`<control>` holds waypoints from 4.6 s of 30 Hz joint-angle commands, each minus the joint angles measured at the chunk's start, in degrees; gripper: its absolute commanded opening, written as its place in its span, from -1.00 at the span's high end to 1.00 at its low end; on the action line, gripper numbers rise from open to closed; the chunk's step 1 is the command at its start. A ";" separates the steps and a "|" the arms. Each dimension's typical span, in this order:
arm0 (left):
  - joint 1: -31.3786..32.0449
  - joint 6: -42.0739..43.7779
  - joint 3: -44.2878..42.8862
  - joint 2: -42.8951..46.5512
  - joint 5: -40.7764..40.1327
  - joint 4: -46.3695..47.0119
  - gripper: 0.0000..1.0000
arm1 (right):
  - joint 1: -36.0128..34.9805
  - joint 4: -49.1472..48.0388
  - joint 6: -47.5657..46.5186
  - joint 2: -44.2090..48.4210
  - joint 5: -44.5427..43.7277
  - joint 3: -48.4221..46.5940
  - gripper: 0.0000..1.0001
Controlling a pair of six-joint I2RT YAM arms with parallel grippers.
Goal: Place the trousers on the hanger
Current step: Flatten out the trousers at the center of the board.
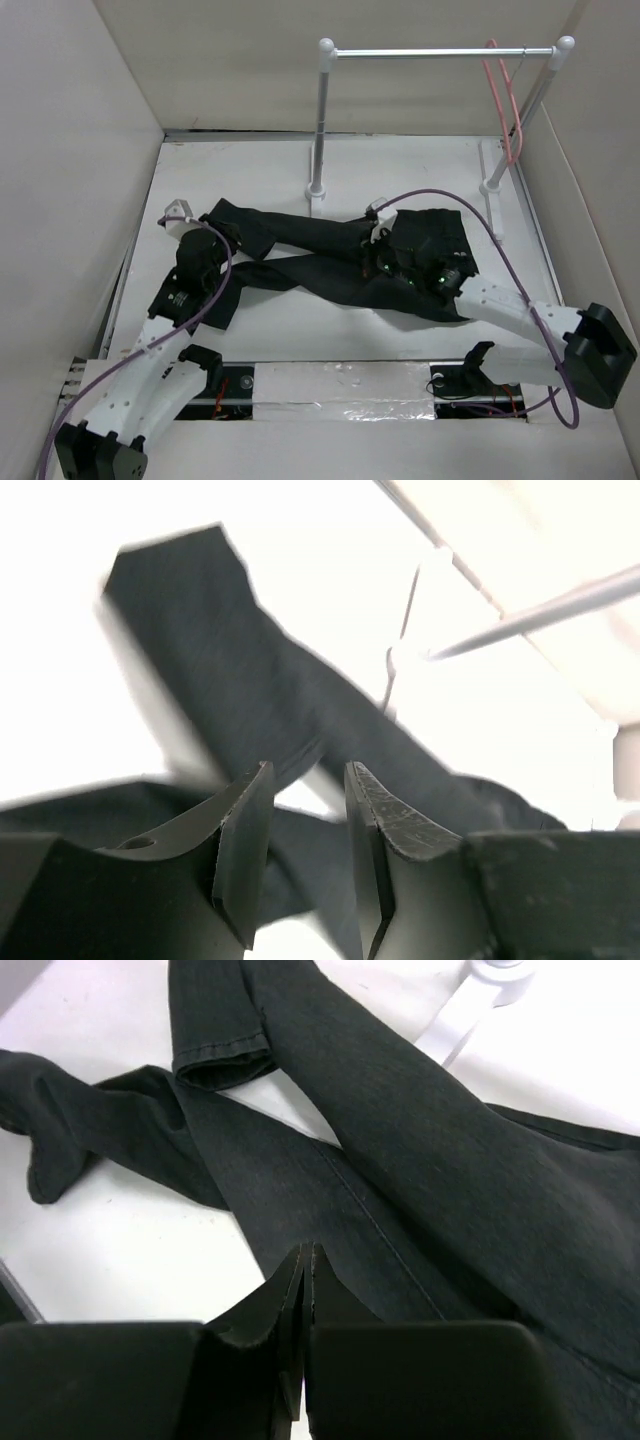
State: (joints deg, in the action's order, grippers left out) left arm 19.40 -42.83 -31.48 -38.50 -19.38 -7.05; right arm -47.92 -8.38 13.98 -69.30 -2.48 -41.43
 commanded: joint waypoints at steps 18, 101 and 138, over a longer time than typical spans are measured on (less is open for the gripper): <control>15.67 6.79 -20.72 -43.22 -15.42 -1.91 0.05 | 5.91 -5.42 -0.09 15.34 1.33 8.74 0.43; -12.89 25.78 -43.20 -59.81 -8.66 -8.11 0.57 | 6.96 -3.04 0.26 12.69 1.51 7.50 1.00; -28.36 12.36 -41.84 -58.21 -21.04 -15.79 1.00 | 6.96 -2.69 0.70 16.65 3.97 8.03 0.26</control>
State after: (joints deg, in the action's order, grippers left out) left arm -7.44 -24.40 -76.01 -104.66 -34.35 -20.53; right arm -41.25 -9.41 14.66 -54.33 1.13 -32.62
